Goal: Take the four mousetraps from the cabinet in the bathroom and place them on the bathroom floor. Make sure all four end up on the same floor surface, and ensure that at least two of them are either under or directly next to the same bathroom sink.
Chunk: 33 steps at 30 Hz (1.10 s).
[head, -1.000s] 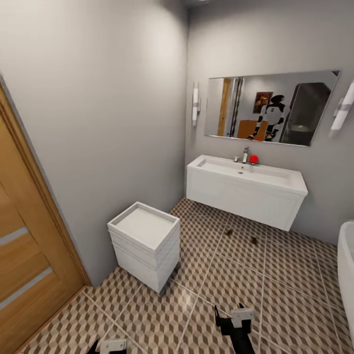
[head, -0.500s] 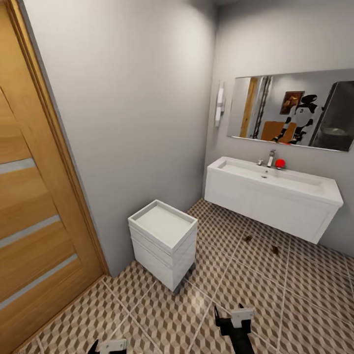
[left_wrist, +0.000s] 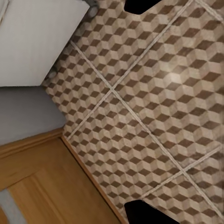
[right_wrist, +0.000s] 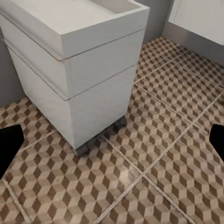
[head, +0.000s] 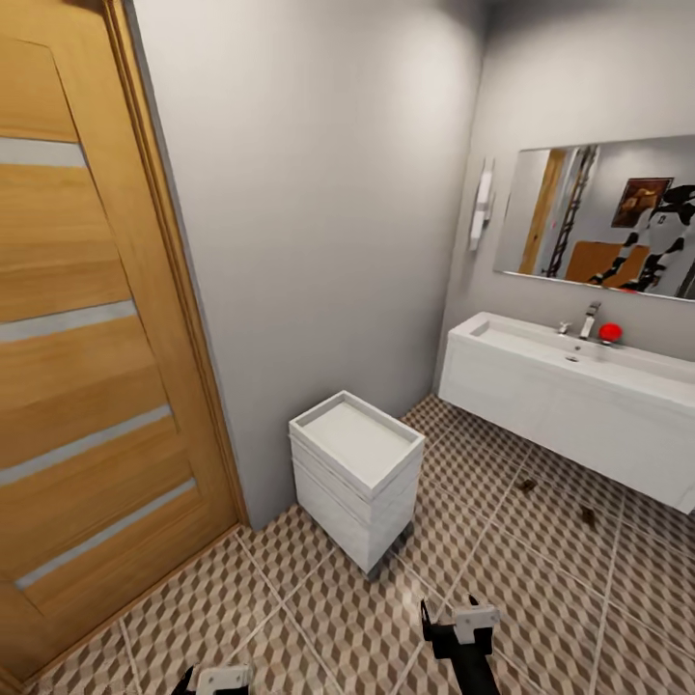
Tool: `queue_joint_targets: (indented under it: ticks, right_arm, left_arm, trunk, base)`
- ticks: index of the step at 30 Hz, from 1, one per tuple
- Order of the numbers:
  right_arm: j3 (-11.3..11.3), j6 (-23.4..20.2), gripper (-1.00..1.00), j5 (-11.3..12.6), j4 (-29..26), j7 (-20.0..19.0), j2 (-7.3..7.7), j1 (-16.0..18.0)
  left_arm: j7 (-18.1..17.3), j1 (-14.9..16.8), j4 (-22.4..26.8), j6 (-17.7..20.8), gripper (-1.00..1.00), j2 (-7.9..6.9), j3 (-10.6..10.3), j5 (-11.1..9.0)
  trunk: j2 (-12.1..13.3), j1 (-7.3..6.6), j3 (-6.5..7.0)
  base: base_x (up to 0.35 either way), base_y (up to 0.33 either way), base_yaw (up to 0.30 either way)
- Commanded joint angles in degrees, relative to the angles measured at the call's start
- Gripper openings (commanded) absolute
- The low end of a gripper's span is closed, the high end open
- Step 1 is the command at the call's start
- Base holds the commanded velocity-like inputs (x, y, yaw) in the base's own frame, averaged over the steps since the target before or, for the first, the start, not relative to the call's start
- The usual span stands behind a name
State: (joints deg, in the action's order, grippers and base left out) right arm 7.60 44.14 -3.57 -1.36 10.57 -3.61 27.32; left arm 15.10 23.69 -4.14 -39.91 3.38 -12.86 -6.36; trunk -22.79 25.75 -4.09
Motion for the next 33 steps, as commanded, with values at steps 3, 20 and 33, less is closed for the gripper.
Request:
queue_joint_targets:
  ticks: [3, 20, 33]
  right_arm:
    - [0.31, 0.06, 1.00, -0.38, 0.04, 0.60, 0.00, 0.03]
    - [0.31, 0.06, 1.00, -0.38, 0.04, 0.60, -0.01, 0.03]
    - [0.31, 0.02, 1.00, -0.38, 0.04, 0.60, -0.25, 0.01]
  left_arm:
    - [0.01, 0.12, -0.25, -0.34, 1.00, 0.05, -0.50, -0.58]
    - [0.01, 0.12, -0.25, -0.34, 1.00, 0.05, -0.50, -0.58]
    - [0.01, 0.12, -0.25, -0.34, 1.00, 0.05, -0.50, -0.58]
  trunk:
    - [-0.13, 0.04, -0.13]
    - [-0.13, 0.04, -0.13]
    - [-0.13, 0.04, -0.13]
  base:
    - [0.000, 0.000, 0.279]
    - [0.000, 0.000, 0.279]
    - [0.000, 0.000, 0.283]
